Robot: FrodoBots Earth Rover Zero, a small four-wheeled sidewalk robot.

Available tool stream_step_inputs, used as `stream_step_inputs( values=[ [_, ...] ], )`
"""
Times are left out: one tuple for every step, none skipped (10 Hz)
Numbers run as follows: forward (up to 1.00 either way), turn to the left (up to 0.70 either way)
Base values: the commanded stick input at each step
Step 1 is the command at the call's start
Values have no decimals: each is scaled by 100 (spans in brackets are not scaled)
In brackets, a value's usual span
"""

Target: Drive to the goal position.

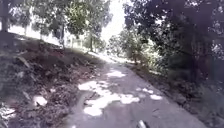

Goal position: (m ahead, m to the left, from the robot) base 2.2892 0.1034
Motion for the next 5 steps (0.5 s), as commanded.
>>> stream_step_inputs(
  values=[
    [50,5],
    [50,10],
    [50,12],
    [50,13],
    [50,13]
  ],
)
